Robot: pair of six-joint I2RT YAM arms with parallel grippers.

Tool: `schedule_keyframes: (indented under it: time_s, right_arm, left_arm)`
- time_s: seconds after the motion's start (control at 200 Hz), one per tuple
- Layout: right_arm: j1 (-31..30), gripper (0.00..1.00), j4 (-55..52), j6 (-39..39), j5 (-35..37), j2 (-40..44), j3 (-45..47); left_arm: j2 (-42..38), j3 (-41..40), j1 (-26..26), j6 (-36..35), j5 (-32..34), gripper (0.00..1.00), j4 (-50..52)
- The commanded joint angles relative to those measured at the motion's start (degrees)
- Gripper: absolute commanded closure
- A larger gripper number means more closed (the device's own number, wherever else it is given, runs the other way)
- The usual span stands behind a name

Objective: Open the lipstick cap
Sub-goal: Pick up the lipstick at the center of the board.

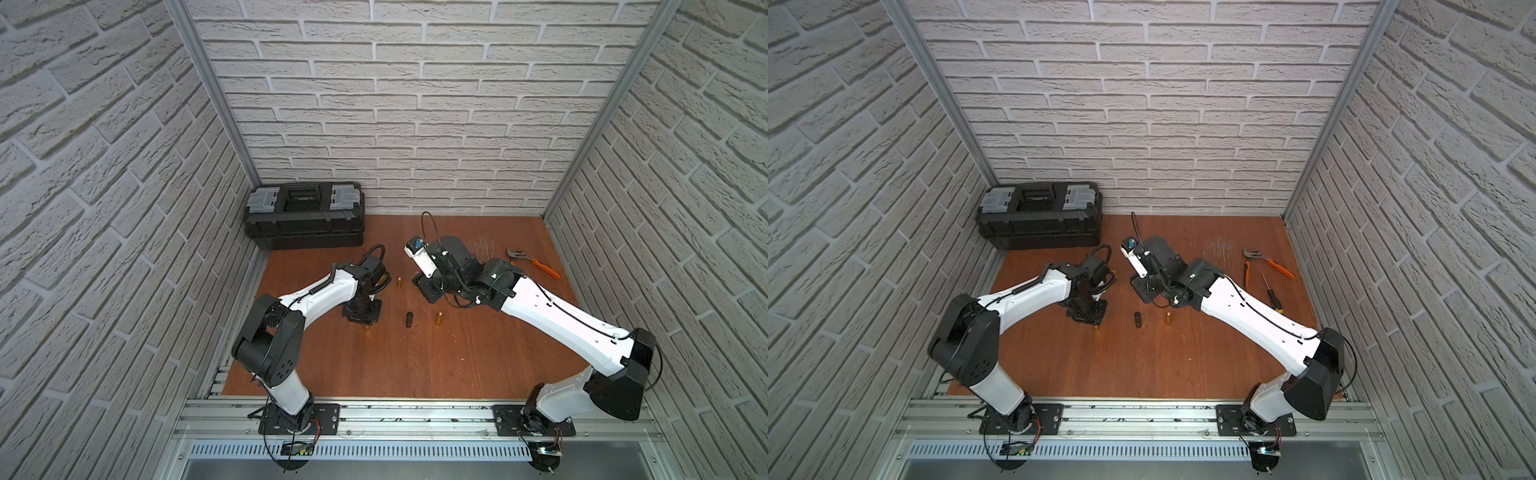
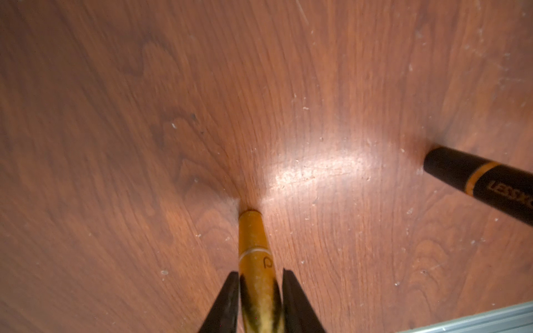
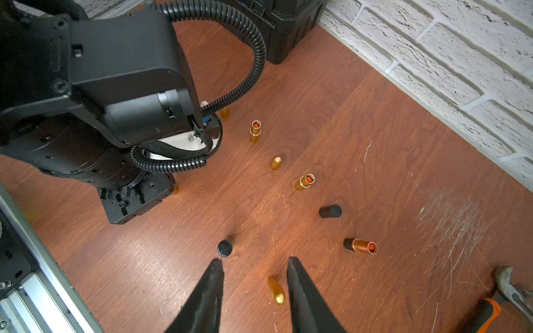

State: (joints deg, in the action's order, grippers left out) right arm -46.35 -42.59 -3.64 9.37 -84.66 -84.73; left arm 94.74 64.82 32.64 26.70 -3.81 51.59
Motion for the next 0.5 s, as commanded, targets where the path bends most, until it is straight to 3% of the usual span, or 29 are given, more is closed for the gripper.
schedule_keyframes:
  time_s: [0.0, 0.31, 0.495]
  right_arm:
    - [-0.5, 0.61, 1.7, 0.5, 0.7, 0.9, 0.5]
    - [-0.5, 0.61, 0.6, 1.5, -0.8, 0.9, 0.3]
    - [-3.9, 0.61, -2.6, 5.1, -2.7, 0.4, -1.9]
  left_arm:
    - [0.2, -0.7, 0.2, 0.0, 0.9, 0.74, 1.0]
    - [-4.6, 1.7, -2.1, -0.6, 1.5, 0.84, 4.7]
    - [-13.8, 6.6, -11.7, -0.7, -12.8, 0.84, 7.6]
